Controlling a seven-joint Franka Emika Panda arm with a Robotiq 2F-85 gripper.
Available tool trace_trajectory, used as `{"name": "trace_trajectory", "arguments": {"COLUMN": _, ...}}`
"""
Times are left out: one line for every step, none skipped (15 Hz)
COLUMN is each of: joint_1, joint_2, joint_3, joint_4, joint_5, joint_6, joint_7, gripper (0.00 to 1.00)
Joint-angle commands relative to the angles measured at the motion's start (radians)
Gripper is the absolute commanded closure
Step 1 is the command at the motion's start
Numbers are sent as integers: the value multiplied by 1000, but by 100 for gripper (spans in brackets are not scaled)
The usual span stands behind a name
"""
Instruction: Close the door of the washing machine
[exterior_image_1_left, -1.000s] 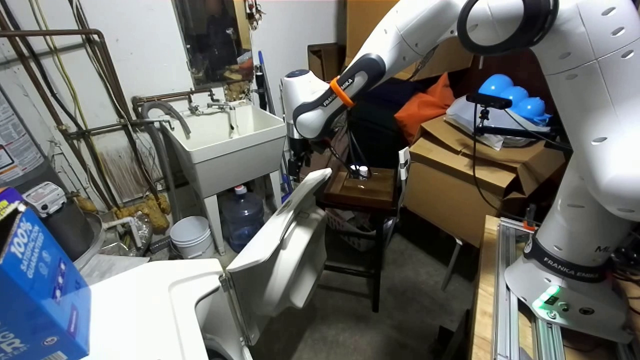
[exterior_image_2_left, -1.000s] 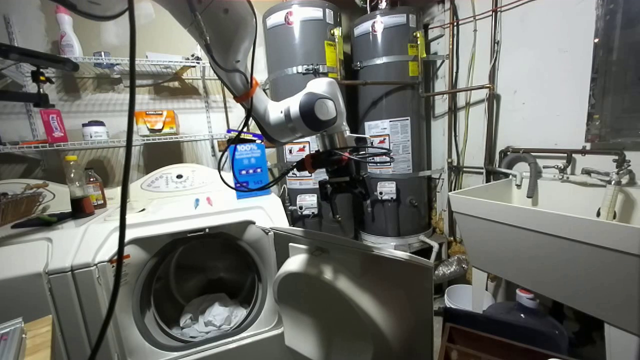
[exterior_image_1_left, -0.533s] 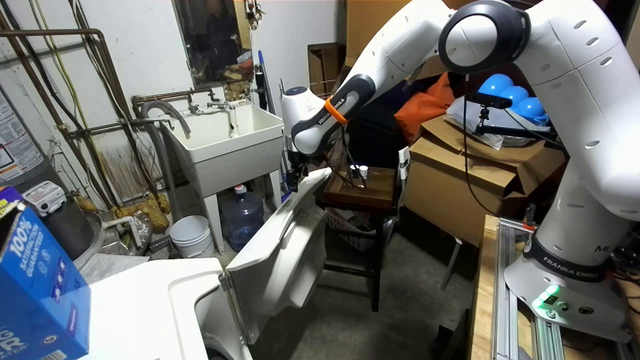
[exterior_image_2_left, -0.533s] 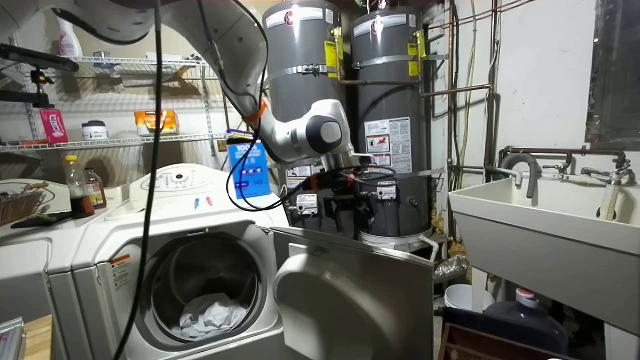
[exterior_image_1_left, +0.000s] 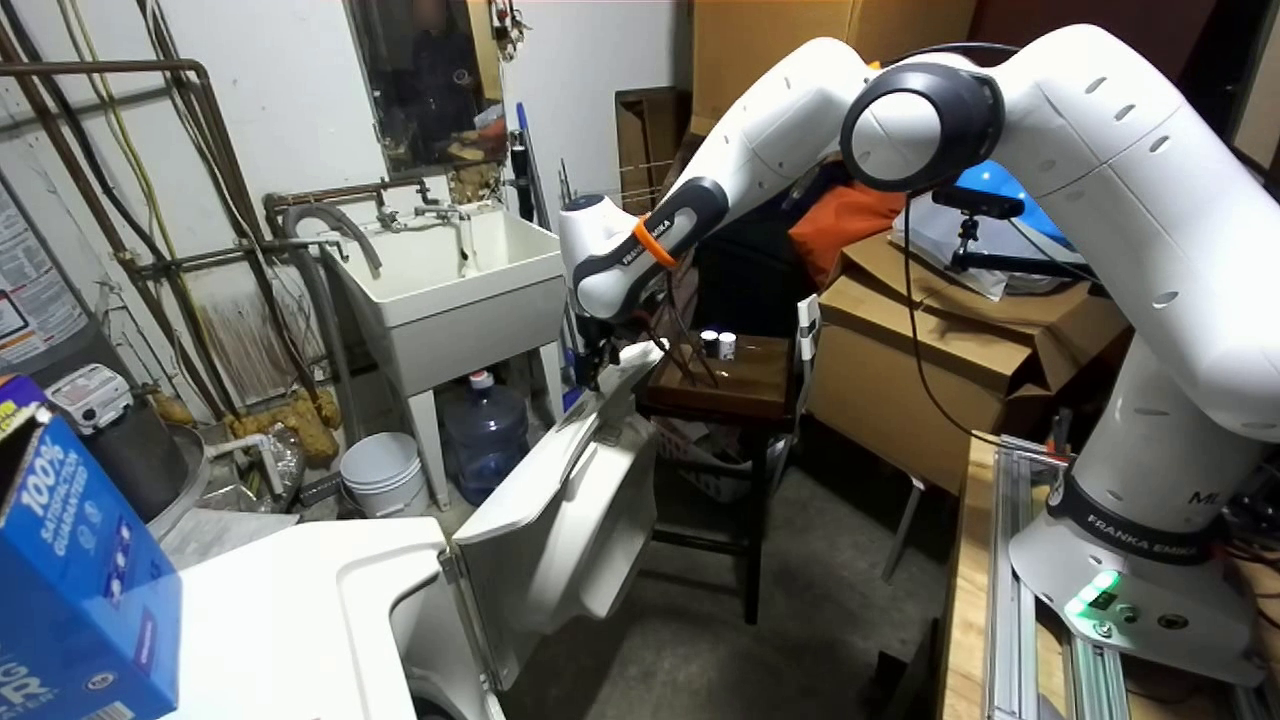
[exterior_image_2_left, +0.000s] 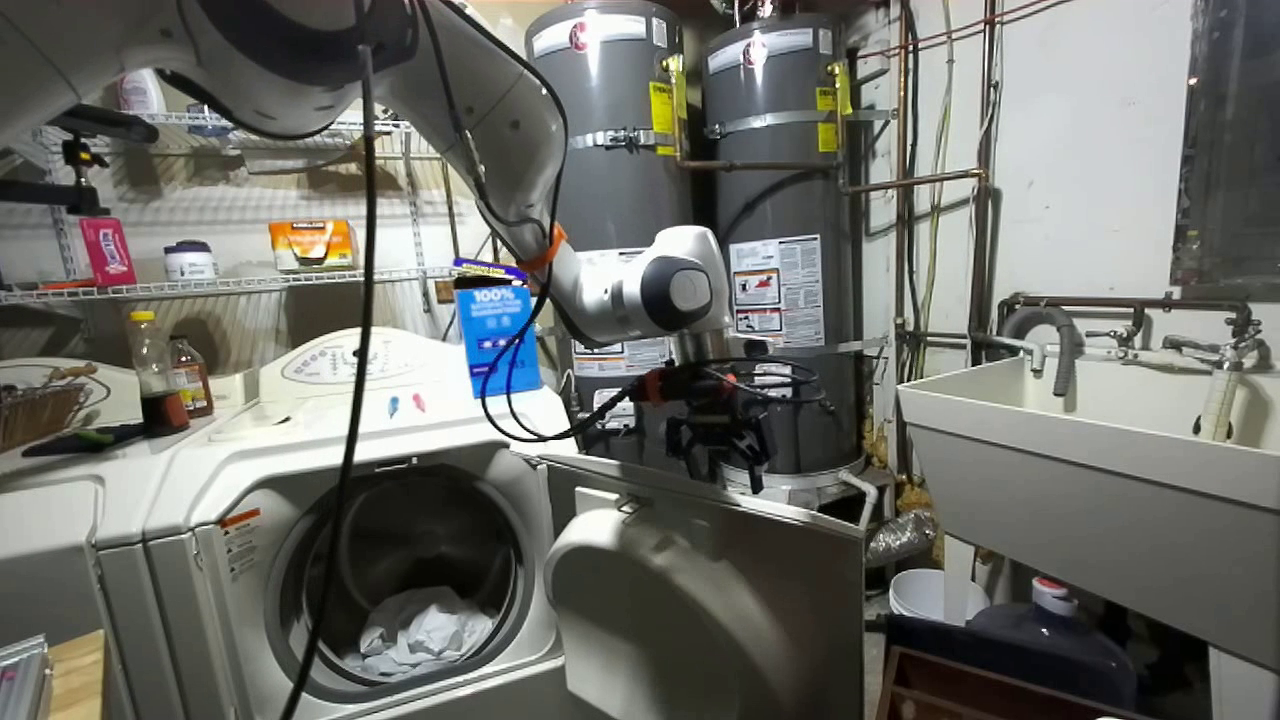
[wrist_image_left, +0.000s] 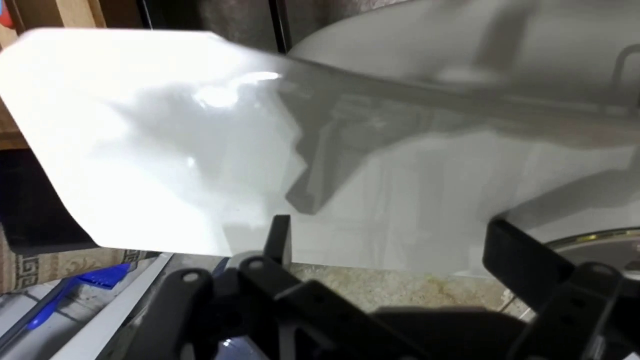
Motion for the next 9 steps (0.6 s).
{"name": "trace_trajectory", "arguments": {"joint_1": 21, "joint_2": 21, "joint_3": 21, "joint_4": 57, "joint_5": 7, "joint_6": -210, "joint_7": -73, "gripper": 0}}
{"name": "trace_trajectory", "arguments": {"joint_1": 41, "joint_2": 17, "joint_3": 23, "joint_4": 40, "joint_5": -6, "joint_6": -244, "joint_7": -76, "gripper": 0}}
{"name": "trace_trajectory", "arguments": {"joint_1": 50, "joint_2": 6, "joint_3": 33, "joint_4": 14, "joint_5": -12, "joint_6": -268, "joint_7": -95, "gripper": 0}}
{"name": "trace_trajectory", "arguments": {"joint_1": 60, "joint_2": -3, "joint_3": 42, "joint_4": -9, "joint_5": -18, "joint_6": -292, "joint_7": -116, "gripper": 0}}
{"name": "trace_trajectory", "arguments": {"joint_1": 71, "joint_2": -9, "joint_3": 59, "joint_4": -52, "joint_5": -18, "joint_6": -287, "joint_7": -135, "gripper": 0}}
{"name": "trace_trajectory", "arguments": {"joint_1": 80, "joint_2": -10, "joint_3": 73, "joint_4": -78, "joint_5": -17, "joint_6": -293, "joint_7": -156, "gripper": 0}}
{"name": "trace_trajectory", "arguments": {"joint_1": 83, "joint_2": -22, "joint_3": 91, "joint_4": -126, "joint_5": -14, "joint_6": -281, "joint_7": -182, "gripper": 0}}
{"name": "trace_trajectory", "arguments": {"joint_1": 90, "joint_2": -35, "joint_3": 93, "joint_4": -140, "joint_5": -32, "joint_6": -312, "joint_7": -212, "gripper": 0}}
{"name": "trace_trajectory", "arguments": {"joint_1": 92, "joint_2": -64, "joint_3": 88, "joint_4": -142, "joint_5": -51, "joint_6": -374, "joint_7": -256, "gripper": 0}}
